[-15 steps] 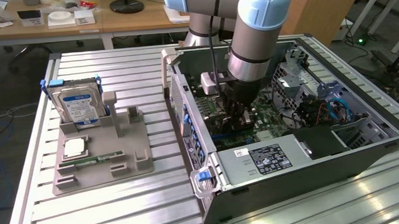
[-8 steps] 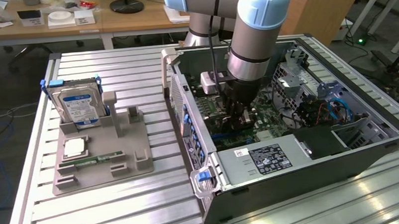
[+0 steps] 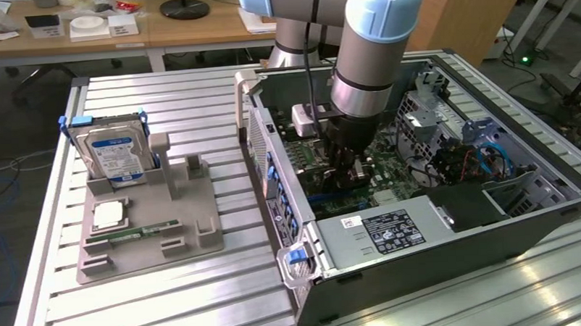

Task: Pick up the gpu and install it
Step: 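Insert the gpu into the slot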

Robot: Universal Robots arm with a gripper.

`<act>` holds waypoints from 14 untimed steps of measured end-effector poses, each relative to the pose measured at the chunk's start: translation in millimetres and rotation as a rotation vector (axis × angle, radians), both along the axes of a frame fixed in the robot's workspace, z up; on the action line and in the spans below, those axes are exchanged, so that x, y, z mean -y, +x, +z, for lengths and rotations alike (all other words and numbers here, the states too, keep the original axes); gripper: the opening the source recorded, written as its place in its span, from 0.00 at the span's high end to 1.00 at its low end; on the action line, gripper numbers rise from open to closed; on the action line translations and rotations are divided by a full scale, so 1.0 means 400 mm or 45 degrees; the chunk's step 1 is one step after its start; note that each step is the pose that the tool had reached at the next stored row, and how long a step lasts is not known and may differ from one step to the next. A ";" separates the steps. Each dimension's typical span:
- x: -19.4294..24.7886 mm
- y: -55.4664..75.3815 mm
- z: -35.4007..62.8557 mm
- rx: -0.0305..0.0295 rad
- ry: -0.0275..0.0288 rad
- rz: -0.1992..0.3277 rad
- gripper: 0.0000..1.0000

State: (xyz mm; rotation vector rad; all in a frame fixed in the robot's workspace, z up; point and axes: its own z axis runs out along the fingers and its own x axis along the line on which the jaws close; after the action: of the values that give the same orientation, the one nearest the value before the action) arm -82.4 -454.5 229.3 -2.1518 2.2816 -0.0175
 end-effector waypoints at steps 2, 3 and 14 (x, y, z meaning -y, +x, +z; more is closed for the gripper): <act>0.000 0.000 0.000 0.0000 0.0000 0.000 0.72; 0.000 0.000 0.000 0.0000 -0.0002 0.000 0.72; 0.000 0.000 -0.008 0.0001 0.0002 0.000 0.72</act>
State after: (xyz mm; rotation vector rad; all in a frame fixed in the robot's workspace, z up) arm -82.4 -454.4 226.3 -2.1516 2.2816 -0.0175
